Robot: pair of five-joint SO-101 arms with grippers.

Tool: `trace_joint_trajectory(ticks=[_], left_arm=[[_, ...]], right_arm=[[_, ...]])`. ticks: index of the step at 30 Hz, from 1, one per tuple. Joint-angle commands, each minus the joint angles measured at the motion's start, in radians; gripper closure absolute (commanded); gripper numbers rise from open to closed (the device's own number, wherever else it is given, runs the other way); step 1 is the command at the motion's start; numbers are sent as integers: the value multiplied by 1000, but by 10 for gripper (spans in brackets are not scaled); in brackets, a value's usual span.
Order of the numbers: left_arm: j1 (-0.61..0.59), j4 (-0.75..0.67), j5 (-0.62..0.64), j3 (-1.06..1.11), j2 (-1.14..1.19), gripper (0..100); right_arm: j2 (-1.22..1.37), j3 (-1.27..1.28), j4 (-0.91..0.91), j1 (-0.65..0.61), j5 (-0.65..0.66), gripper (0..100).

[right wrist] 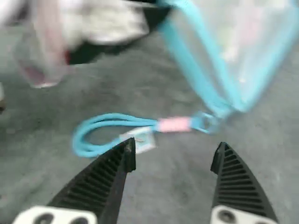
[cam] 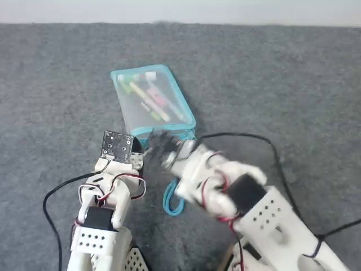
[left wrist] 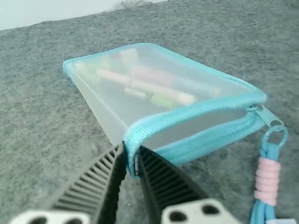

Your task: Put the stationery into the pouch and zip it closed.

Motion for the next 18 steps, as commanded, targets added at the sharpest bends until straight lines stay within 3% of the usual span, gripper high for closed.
trace_joint_trajectory(ticks=[1, 5, 12, 18], left_arm=[[8, 26, 0, -77, -14, 989], [12, 26, 0, -79, -14, 989], [15, 26, 0, -79, -14, 989], [17, 26, 0, -79, -14, 989]], right_arm=[[70, 12, -114, 182, 78, 728], [254, 9, -191, 272, 9, 729], [518, -51, -355, 183, -247, 786], [659, -195, -351, 173, -267, 793]])
